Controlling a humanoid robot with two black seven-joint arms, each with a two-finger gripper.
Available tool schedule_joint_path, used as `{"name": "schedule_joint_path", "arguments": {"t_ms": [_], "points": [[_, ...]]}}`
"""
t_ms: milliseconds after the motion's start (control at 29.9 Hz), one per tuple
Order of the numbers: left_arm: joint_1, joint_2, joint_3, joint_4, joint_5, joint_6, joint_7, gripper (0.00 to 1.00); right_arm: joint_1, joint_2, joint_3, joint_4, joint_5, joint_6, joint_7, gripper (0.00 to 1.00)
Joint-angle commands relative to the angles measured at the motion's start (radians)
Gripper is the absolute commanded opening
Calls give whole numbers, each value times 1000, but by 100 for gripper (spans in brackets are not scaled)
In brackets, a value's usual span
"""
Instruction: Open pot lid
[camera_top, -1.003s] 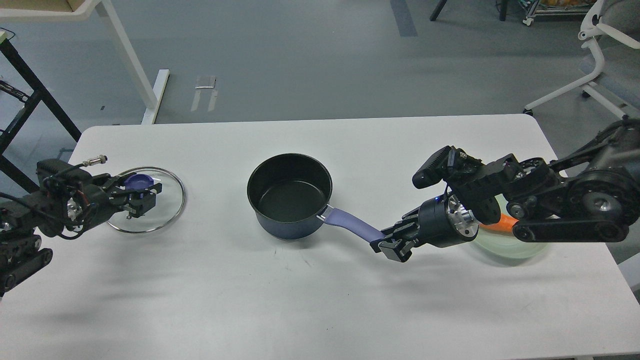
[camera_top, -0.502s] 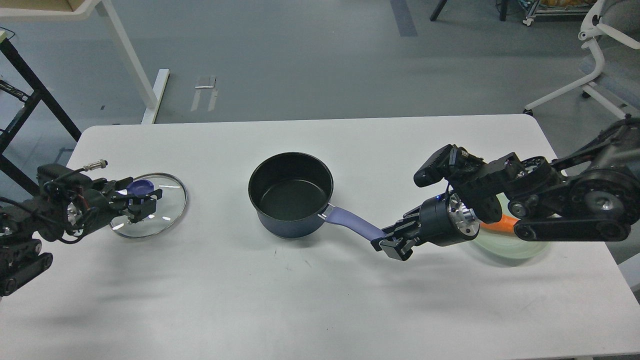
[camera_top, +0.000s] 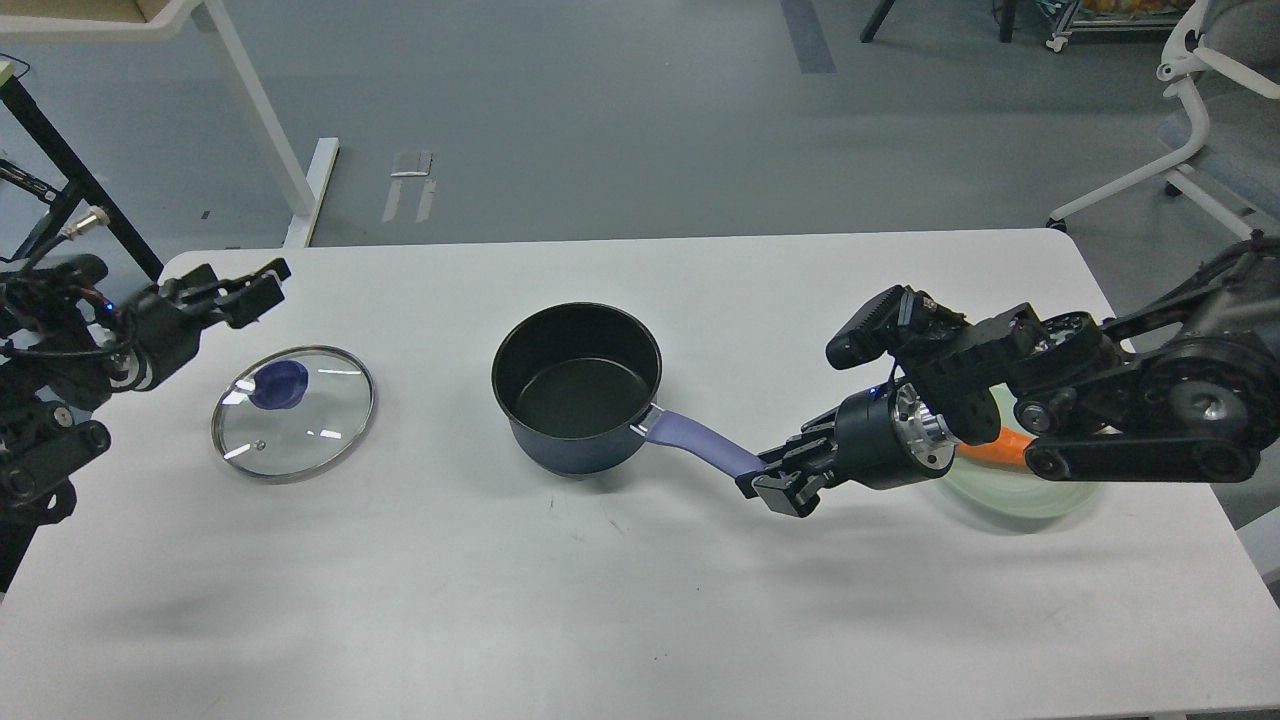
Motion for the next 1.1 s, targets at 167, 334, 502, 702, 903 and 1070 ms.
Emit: {"name": "schedule_joint_path", "arguments": {"t_ms": [167, 334, 502, 702, 903, 1070], "points": [[-90, 0, -5, 0, -419, -198, 0, 99, -63, -64, 133, -57, 8, 0, 2, 98], [-116, -8, -65, 0, -626, -212, 0, 99, -148, -149, 395, -181, 87, -5, 1, 99], [-113, -38, -165, 0, -810, -256, 0, 99, -303, -157, 760, -290, 278, 2, -12, 99], [-110, -142, -252, 3, -879, -262, 4, 99, -447, -144, 1072, -374, 315, -15, -12, 99], [-104, -209, -315, 3, -985, -265, 4, 99, -582, -143, 1253, -445, 576, -32, -3, 99], [-90, -235, -321, 3, -1097, -308, 4, 99, -637, -147, 1322, -518, 819, -37, -1, 99]]}}
